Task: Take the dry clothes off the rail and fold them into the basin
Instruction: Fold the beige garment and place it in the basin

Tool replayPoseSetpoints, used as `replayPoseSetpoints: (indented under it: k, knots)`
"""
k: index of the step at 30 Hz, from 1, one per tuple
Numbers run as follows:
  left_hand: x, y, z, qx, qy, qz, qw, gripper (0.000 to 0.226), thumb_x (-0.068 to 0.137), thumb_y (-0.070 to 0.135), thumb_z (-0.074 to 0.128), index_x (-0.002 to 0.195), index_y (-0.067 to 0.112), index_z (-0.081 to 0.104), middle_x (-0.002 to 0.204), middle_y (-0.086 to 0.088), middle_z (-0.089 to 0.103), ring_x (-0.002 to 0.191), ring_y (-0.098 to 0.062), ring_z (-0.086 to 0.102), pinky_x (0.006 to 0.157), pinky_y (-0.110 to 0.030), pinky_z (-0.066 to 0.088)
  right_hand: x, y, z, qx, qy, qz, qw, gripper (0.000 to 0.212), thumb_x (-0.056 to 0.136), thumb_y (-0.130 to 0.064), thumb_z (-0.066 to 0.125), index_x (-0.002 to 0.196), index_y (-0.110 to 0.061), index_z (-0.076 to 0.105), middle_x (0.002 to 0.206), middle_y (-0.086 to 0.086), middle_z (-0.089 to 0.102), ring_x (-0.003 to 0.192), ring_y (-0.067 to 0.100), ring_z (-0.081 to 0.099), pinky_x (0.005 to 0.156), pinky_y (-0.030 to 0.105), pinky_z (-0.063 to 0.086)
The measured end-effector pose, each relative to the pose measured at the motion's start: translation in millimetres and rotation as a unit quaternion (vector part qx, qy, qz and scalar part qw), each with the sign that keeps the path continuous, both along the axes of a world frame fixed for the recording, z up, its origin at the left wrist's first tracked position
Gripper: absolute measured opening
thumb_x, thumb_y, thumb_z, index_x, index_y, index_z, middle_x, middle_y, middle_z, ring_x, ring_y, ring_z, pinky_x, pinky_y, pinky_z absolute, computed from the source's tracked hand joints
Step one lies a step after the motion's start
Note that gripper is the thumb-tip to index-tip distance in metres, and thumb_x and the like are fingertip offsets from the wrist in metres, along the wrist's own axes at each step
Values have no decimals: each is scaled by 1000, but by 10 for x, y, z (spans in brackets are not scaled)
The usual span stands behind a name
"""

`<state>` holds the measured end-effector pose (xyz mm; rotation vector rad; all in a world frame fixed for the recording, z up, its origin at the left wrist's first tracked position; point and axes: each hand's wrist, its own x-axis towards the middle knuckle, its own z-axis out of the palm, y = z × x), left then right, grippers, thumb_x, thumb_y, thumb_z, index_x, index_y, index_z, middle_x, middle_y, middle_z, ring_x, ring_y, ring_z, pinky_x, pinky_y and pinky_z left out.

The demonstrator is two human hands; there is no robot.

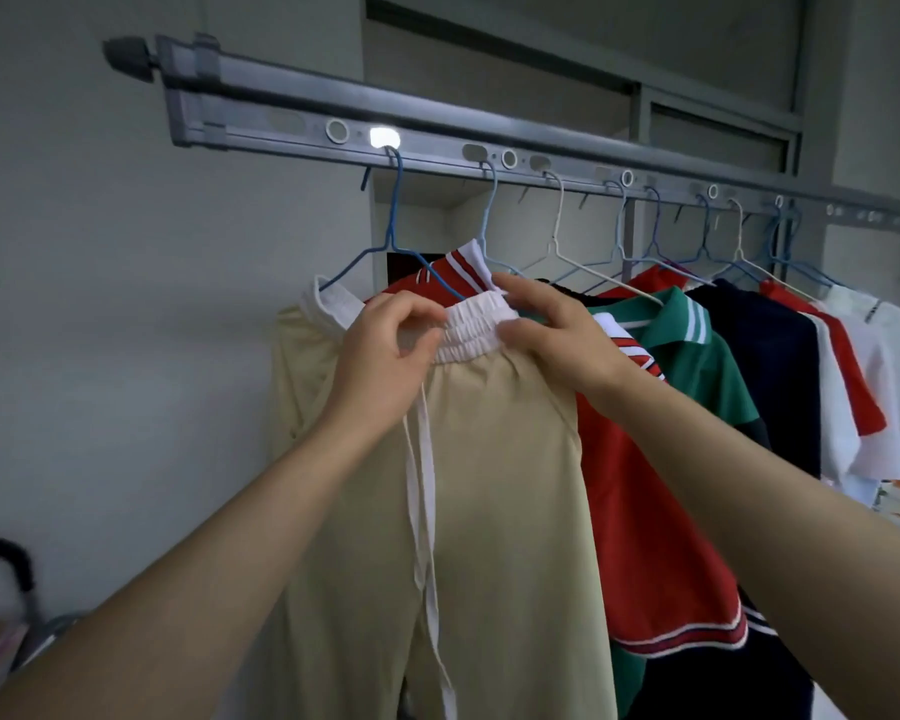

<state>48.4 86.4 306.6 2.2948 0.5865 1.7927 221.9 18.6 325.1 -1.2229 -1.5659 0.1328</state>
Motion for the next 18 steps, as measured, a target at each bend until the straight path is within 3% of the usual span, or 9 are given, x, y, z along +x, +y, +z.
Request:
replayPoseSetpoints:
  k: [5, 8, 10, 12, 16, 18]
  knots:
    - [137, 40, 71, -58, 9, -4, 998, 8, 93, 21, 56, 95, 17, 62, 89, 9, 63, 84, -4, 59, 76, -18, 47, -29, 58, -7, -67, 41, 109, 991, 57, 69, -18, 56, 126, -23, 59, 122, 1, 63, 113, 14, 59, 99, 32, 46]
    - [237, 107, 125, -114, 55, -15, 992, 35, 97, 29, 47, 71, 7, 57, 66, -1, 52, 65, -15, 48, 65, -31, 38, -66, 61, -86, -63, 41, 137, 988, 46, 72, -18, 58, 118, -13, 61, 112, 8, 67, 102, 16, 63, 92, 32, 49]
    - [305, 115, 172, -175, 48, -48, 982, 46, 97, 33, 47, 75, -5, 59, 68, -9, 49, 66, -18, 46, 65, -31, 35, -47, 68, -140, -54, 33, 128, 990, 44, 74, -21, 63, 116, -12, 58, 107, 10, 67, 93, 15, 62, 87, 32, 50]
    - [372, 114, 216, -236, 10, -83, 968, 42, 95, 30, 51, 80, -7, 64, 72, -13, 52, 69, -19, 48, 68, -32, 39, 4, 47, -178, -37, 23, 99, 994, 40, 71, -25, 69, 106, -11, 57, 93, 8, 64, 83, 13, 58, 77, 32, 48]
    - [506, 121, 227, -281, -34, -94, 955, 37, 92, 23, 55, 59, 8, 61, 60, -7, 48, 64, -21, 45, 67, -33, 39, 113, -90, -321, 38, -42, 23, 998, 31, 66, -26, 79, 77, -23, 51, 68, -14, 52, 61, -1, 47, 58, 19, 39]
    - [569, 121, 207, -288, -53, -97, 951, 41, 91, 21, 56, 51, 18, 63, 59, -6, 53, 64, -20, 49, 69, -33, 42, 113, -187, -427, 83, -74, -10, 994, 32, 65, -26, 79, 74, -19, 49, 64, -13, 48, 57, -1, 43, 53, 19, 36]
